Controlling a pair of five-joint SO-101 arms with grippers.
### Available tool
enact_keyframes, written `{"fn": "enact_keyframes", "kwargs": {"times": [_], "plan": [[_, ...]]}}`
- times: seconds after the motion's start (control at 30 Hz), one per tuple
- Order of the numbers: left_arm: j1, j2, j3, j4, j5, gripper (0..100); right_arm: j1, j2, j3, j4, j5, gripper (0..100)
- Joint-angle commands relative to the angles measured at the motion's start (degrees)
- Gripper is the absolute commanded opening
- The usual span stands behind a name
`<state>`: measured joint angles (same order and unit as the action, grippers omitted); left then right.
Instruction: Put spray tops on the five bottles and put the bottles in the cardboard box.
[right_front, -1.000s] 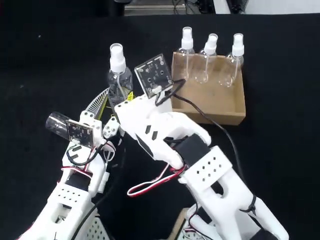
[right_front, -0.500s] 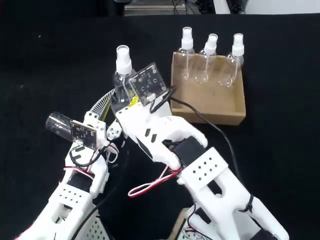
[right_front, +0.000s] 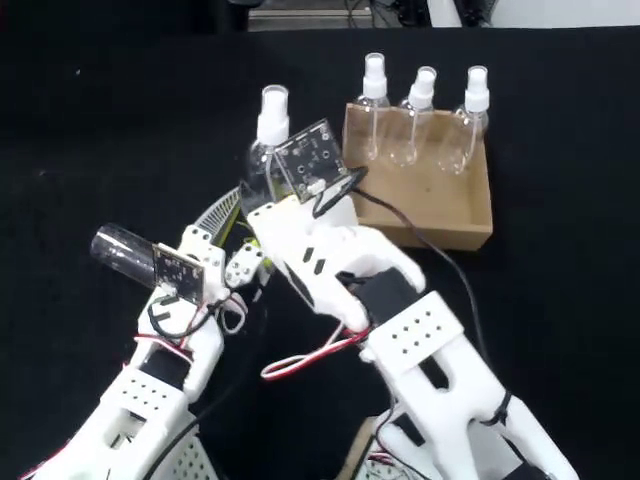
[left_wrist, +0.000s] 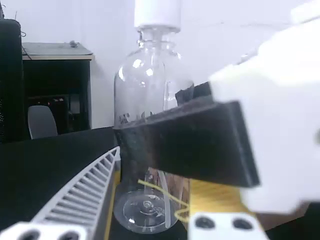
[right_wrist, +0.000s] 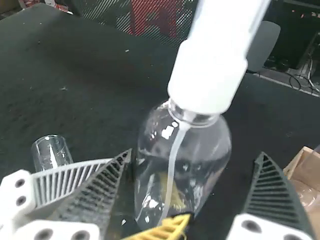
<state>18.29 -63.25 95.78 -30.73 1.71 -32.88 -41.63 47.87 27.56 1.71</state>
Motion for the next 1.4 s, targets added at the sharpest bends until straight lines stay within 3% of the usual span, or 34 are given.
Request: {"fn": "enact_keyframes", "kwargs": {"times": [0.0, 0.47, 0.87, 1.0, 1.17, 1.37], "plan": [[0.57, -0.09, 1.27, -0.97, 0.7, 4, 1.41, -2.68, -0.84, -1.85, 0.09, 32.9], [-0.04, 0.0, 1.27, -0.88, 0.35, 4, 3.6, -5.23, -0.4, -1.32, 0.0, 32.8], [0.13, 0.0, 1.27, -1.41, 0.35, 4, 5.71, -17.19, -6.46, 14.77, 0.53, 32.8], [-5.76, -1.85, 1.36, -1.32, 0.26, 4, 5.71, -13.49, -12.53, 20.66, 0.62, 32.8], [-25.63, -12.4, 0.04, 12.84, 0.26, 4, 4.04, -5.85, -18.33, 26.55, 6.95, 32.8], [-46.02, -35.78, -9.98, 47.47, 4.13, 4, -2.9, 5.41, -20.35, 27.43, 15.65, 32.8]]}}
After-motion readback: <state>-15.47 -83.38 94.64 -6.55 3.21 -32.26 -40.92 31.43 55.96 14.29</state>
